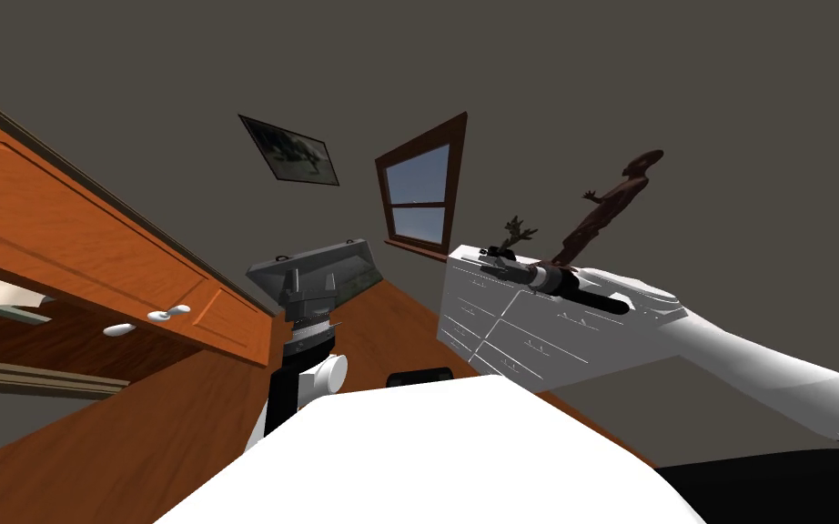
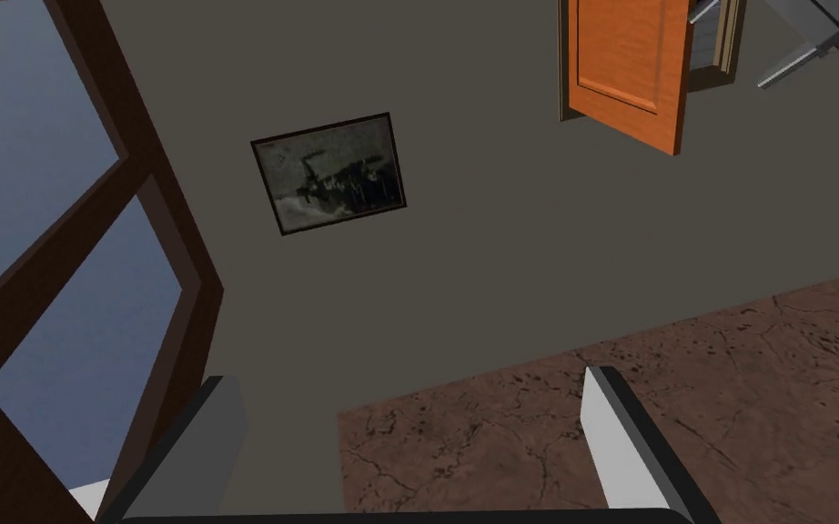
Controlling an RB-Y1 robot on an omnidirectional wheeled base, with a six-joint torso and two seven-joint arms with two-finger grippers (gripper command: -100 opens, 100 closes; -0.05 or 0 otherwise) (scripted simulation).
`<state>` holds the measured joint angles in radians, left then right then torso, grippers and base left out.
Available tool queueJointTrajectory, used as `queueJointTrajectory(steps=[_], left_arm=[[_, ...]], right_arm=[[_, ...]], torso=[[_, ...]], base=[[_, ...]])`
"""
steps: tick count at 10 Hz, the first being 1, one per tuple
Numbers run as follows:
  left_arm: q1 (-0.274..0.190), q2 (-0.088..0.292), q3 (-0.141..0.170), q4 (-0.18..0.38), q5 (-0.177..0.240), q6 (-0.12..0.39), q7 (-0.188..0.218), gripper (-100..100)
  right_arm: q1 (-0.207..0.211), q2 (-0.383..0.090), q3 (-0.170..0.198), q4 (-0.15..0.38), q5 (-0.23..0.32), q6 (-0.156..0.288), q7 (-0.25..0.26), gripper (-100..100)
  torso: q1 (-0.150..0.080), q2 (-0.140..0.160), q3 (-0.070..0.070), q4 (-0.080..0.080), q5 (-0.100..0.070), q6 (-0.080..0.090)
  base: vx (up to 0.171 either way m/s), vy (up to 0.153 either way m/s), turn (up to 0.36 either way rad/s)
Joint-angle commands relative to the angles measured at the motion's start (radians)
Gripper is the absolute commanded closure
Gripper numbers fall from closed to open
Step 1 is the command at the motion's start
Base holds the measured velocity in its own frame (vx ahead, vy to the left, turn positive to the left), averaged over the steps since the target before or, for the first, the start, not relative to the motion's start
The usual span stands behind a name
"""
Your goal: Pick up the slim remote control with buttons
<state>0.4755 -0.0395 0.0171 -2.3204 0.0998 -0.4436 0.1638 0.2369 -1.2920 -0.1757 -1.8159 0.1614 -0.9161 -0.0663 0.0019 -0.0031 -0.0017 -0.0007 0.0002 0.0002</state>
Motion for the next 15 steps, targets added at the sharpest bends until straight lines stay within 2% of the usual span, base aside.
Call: queueJointTrajectory(steps=[1, 2, 3, 5, 6, 8, 9, 11, 12, 14, 15], left_arm=[[0.0, 0.0, 0.0, 0.0, 0.0, 0.0, 0.0, 0], [0.0, 0.0, 0.0, 0.0, 0.0, 0.0, 0.0, 0], [0.0, 0.0, 0.0, 0.0, 0.0, 0.0, 0.0, 0], [0.0, 0.0, 0.0, 0.0, 0.0, 0.0, 0.0, 0], [0.0, 0.0, 0.0, 0.0, 0.0, 0.0, 0.0, 0], [0.0, 0.0, 0.0, 0.0, 0.0, 0.0, 0.0, 0], [0.0, 0.0, 0.0, 0.0, 0.0, 0.0, 0.0, 0], [0.0, 0.0, 0.0, 0.0, 0.0, 0.0, 0.0, 0], [0.0, 0.0, 0.0, 0.0, 0.0, 0.0, 0.0, 0], [0.0, 0.0, 0.0, 0.0, 0.0, 0.0, 0.0, 0], [0.0, 0.0, 0.0, 0.0, 0.0, 0.0, 0.0, 0]], right_arm=[[-0.004, -0.05, 0.0, 0.011, 0.011, -0.01, -0.009, -100], [-0.004, -0.069, 0.0, 0.011, 0.011, -0.01, -0.009, -100], [-0.009, -0.105, 0.003, 0.035, 0.036, -0.03, -0.024, -100], [-0.009, -0.155, 0.003, 0.035, 0.036, -0.03, -0.024, -100], [-0.013, -0.189, 0.007, 0.058, 0.062, -0.049, -0.041, -100], [-0.013, -0.24, 0.007, 0.058, 0.062, -0.049, -0.041, -100], [-0.014, -0.274, 0.013, 0.081, 0.088, -0.069, -0.059, -100], [-0.014, -0.324, 0.013, 0.081, 0.088, -0.069, -0.059, -100], [-0.015, -0.36, 0.02, 0.102, 0.115, -0.088, -0.077, -100], [-0.015, -0.408, 0.02, 0.102, 0.115, -0.088, -0.077, -100], [-0.013, -0.445, 0.029, 0.123, 0.142, -0.106, -0.096, -100]], torso=[[0.0, 0.0, 0.0, 0.0, 0.0, 0.0], [0.001, 0.0, 0.0, 0.0, 0.0, 0.0], [0.0, 0.001, 0.0, 0.0, 0.0, 0.0], [0.001, 0.0, 0.0, 0.0, 0.0, 0.0], [0.0, 0.0, 0.0, 0.0, 0.0, 0.0], [0.0, -0.001, -0.001, 0.0, 0.0, 0.0], [-0.001, 0.0, 0.0, 0.0, 0.0, 0.0], [0.001, -0.001, -0.001, 0.0, 0.0, 0.0], [-0.001, 0.0, 0.0, 0.0, 0.0, 0.0], [0.0, -0.001, -0.001, -0.001, 0.0, 0.0], [-0.001, 0.0, 0.0, 0.0, 0.0, 0.0]], base=[[0.046, 0.042, -0.044], [0.02, 0.024, 0.0], [0.045, 0.043, -0.051], [0.043, 0.034, -0.025], [0.051, 0.032, -0.049], [0.046, 0.027, -0.027], [0.048, 0.037, -0.069], [0.05, 0.03, -0.018], [0.061, 0.039, -0.069], [0.048, 0.024, -0.019], [0.059, 0.028, -0.054]])
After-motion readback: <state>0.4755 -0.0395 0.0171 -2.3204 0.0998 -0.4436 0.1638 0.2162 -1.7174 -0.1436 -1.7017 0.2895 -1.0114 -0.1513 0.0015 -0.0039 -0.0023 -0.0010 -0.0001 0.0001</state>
